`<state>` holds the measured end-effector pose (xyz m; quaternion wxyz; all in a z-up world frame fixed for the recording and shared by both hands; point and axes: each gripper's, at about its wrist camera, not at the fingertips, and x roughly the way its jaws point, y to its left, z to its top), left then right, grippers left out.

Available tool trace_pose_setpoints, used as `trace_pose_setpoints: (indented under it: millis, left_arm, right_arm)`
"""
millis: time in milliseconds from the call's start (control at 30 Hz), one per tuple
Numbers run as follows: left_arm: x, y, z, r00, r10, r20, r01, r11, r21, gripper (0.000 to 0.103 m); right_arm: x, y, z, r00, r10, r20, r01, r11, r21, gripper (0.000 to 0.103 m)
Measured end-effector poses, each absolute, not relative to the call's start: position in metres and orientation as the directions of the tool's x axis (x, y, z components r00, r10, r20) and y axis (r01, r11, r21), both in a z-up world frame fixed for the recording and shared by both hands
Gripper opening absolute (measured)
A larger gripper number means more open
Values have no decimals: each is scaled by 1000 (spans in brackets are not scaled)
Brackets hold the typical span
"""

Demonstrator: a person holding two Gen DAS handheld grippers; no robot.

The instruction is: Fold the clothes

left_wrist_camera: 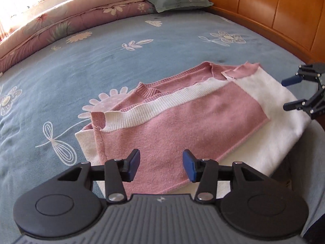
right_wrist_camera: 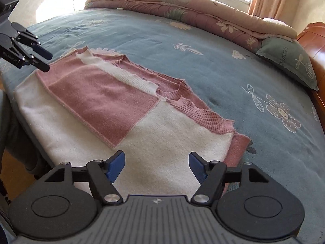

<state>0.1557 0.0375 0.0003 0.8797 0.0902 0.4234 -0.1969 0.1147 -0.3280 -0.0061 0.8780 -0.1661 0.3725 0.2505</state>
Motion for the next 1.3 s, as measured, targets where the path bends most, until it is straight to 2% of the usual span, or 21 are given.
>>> trace_pose_setpoints:
  millis: [100,200,267,333,433,567,633,767,967,1067,1133,1233,1300]
  left_arm:
    - [170,42,-19,532,-270,-803,383,922,-56,48]
    - [170,49,-43,504,-218,-836,362,932,-25,48]
    - [165,55,-38,509,-231,-829,355,934,-42,48]
    - [156,53,-30,510,-222,-831,353,935,-33,50]
    - [138,48,-21,492,-229,-840,371,928,-36,60]
    - [111,46,-26,391,-333,-858,356,915,-193,62]
    - [99,45,-35,342,-362,-867,350,906,-240,69]
    - [94,38,-35,343,-331,-879,353,913,-206,69]
    - [130,25,5,475,-349,-808,395,905,-158,71]
    - [164,15,9,514,-384,-767,388,902,-191,72]
    - [184,8,1,507,-425,-750,382,890,-247,72]
    - [205,-10,-21,494,-429,-756,388,887,-250,75]
    - [215,-16,-42,505,-387,-771,356,907,-223,75]
  right_arm:
    - [132,-331,-21,602,315,-734,-480,877,-17,81]
    - [140,-336,-45,586,292,-756,-393,918,51,91]
    - [136,-338,-52,604,311,-734,-371,925,86,100]
    - [132,-337,-54,620,320,-716,-364,926,99,103]
    - [130,-328,-56,638,278,-718,-357,933,44,103]
    - [129,-328,-56,652,271,-708,-341,939,45,103]
    - [128,-329,-56,656,276,-702,-343,938,48,103]
    - [127,-328,-55,658,273,-701,-341,939,46,103]
    - [133,-329,-44,664,276,-695,-316,946,74,103]
    - [139,-331,-42,671,271,-690,-298,951,84,103]
    - [143,-333,-40,675,267,-687,-286,954,90,103]
    - [150,-337,-48,659,261,-706,-265,958,107,103]
    - [147,-337,-45,676,265,-688,-268,958,106,103]
